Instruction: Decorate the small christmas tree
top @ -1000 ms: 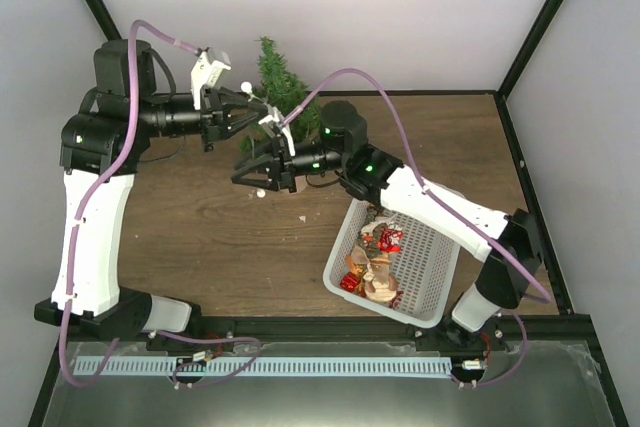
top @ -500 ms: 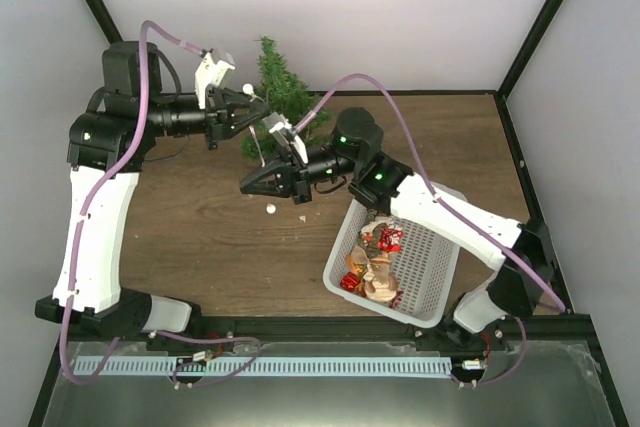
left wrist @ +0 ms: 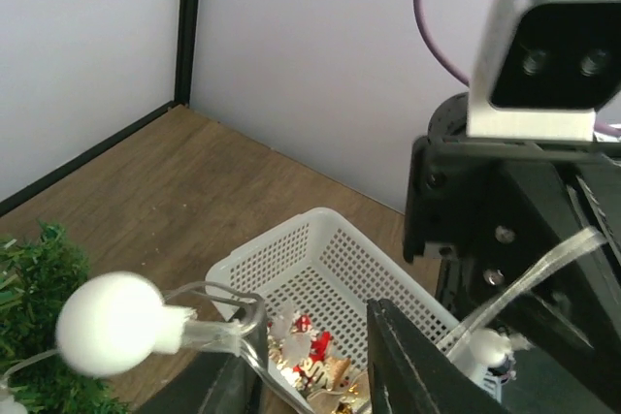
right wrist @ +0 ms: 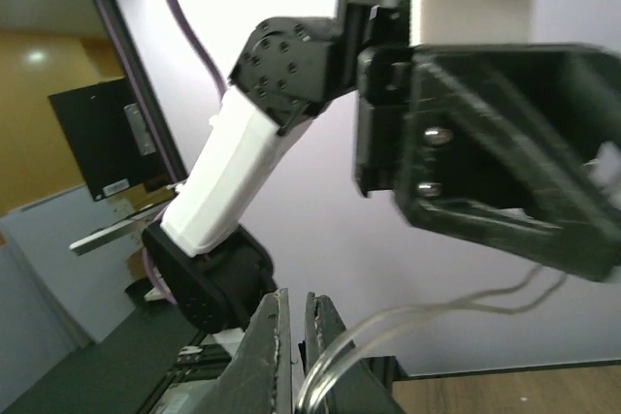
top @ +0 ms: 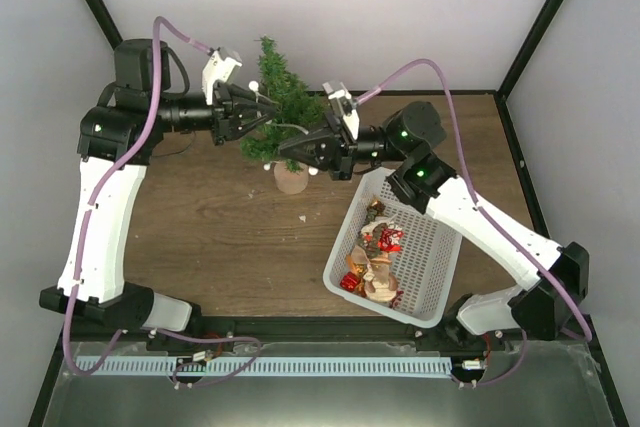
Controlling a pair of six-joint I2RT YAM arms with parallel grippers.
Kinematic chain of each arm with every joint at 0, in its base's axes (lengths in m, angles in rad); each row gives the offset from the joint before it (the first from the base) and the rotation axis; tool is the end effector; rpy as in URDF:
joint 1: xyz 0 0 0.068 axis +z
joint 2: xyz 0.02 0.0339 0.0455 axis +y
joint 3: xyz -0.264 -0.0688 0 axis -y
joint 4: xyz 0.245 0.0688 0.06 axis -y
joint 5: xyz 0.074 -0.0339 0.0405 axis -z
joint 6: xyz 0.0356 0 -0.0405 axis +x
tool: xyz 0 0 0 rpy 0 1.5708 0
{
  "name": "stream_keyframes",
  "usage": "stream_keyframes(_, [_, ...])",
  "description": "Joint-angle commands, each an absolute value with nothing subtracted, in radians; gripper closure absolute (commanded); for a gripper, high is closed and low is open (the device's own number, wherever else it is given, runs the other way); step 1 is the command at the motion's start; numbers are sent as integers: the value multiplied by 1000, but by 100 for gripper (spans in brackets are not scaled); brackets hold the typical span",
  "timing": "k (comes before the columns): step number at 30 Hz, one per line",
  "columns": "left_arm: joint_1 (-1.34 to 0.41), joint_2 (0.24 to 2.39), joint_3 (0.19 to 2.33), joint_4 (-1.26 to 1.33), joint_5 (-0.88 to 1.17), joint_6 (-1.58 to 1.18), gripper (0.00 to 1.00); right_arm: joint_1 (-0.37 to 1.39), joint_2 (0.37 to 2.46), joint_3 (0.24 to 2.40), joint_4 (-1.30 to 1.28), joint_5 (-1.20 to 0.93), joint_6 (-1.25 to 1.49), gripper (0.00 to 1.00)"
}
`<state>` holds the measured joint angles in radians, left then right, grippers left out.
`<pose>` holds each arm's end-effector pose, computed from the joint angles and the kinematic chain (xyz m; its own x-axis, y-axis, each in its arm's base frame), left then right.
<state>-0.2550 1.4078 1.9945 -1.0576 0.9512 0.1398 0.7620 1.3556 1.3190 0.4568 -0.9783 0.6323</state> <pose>0.2175 -0.0867 0.5167 -0.3165 0.1661 -0.9339 0.9014 0.3593 -0.2416 0.1940 0.2260 0.4607 -0.3136 0.1569 -0.9365 -0.9274 -0.2623 0.2666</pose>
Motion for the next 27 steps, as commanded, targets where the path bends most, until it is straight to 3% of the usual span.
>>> stream_keyframes(1, [-249, 1415, 1989, -1039, 935, 136, 67, 703, 1353, 1322, 577, -949, 732, 99])
stream_keyframes(14, [-212, 1293, 1933, -962, 677, 185, 47, 475, 1467, 1492, 529, -900, 783, 99])
stream_keyframes(27, [-168, 1102, 1741, -929, 608, 289, 45, 368, 1827, 1908, 375, -867, 838, 99])
